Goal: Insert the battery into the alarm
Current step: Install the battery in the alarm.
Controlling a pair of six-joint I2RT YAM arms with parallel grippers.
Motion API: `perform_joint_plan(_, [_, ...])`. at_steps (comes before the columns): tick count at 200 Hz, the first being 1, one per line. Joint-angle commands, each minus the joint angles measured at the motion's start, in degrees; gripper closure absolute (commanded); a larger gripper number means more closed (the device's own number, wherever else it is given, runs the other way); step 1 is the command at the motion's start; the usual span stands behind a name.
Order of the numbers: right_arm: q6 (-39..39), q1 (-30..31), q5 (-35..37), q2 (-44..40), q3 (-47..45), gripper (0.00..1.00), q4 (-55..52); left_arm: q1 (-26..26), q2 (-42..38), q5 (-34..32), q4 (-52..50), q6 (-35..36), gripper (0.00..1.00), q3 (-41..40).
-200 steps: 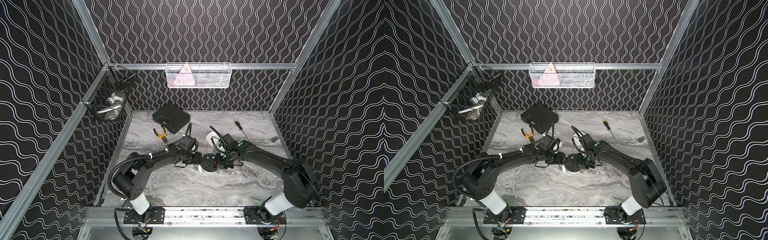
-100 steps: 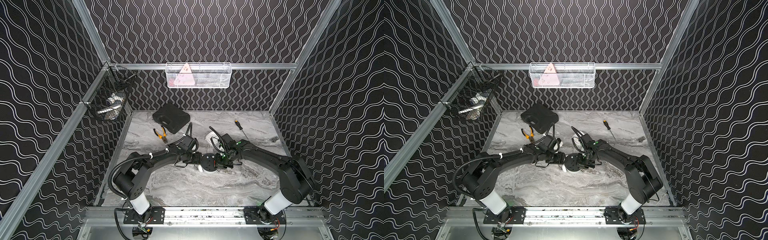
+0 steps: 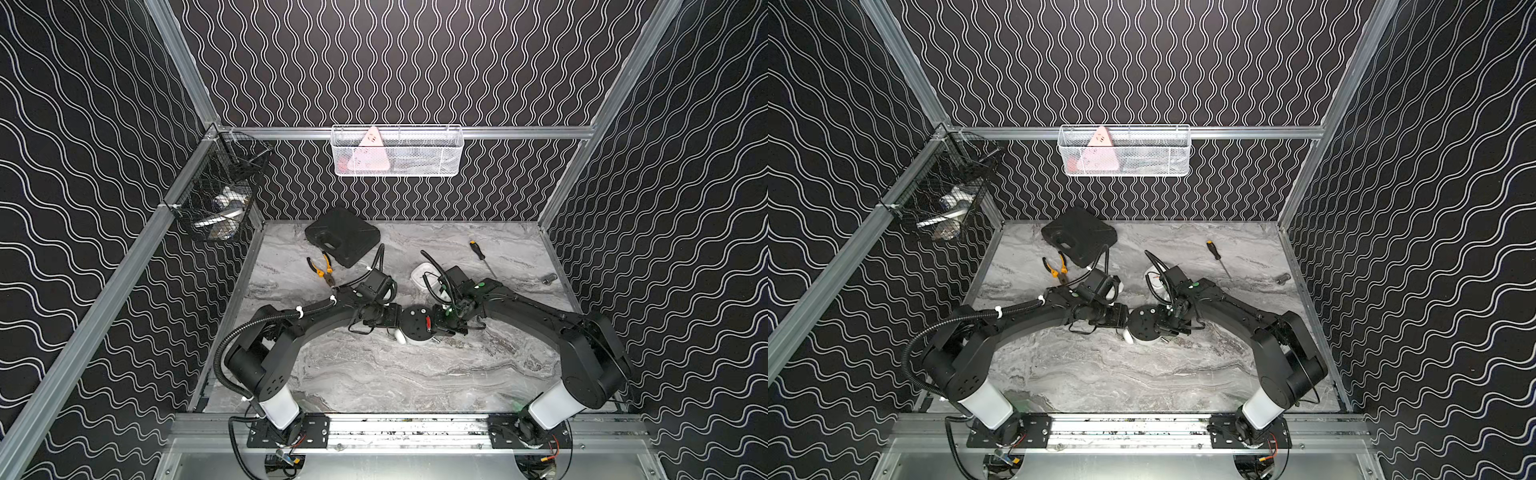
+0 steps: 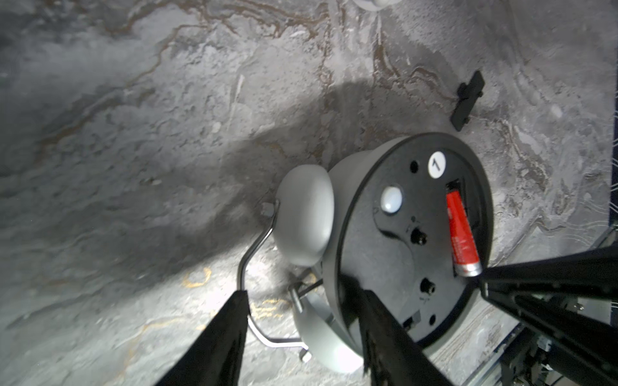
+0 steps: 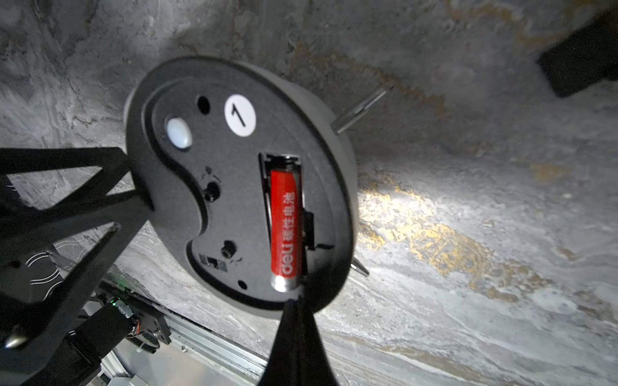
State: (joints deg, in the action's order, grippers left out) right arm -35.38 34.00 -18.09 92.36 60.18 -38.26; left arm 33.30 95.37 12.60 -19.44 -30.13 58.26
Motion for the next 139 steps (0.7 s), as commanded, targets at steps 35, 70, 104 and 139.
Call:
perform_joint_plan(35, [0.1,0.0,0.1,-0.6,-1.8,0.98,2.1,-0.3,-4.7,3.3,3.3,-6.7,0.31,-2.1])
perform_joint_plan(70, [0.1,-0.1,0.3,-1.1,-2.1,0.98,2.4,-0.3,-2.1,6.8,8.1,-10.2,0.33,-2.5])
perform_joint_plan(104, [0.0,-0.1,0.1,-1.0,-2.4,0.98,2.8,-0.3,1.4,6.2,7.7,-9.8,0.35,-3.3])
perform_joint_plan(139, [0.0,-0.3,0.5,-0.8,-2.2,0.98,2.7,-0.3,3.8,6.2,7.4,-8.6,0.36,-3.9])
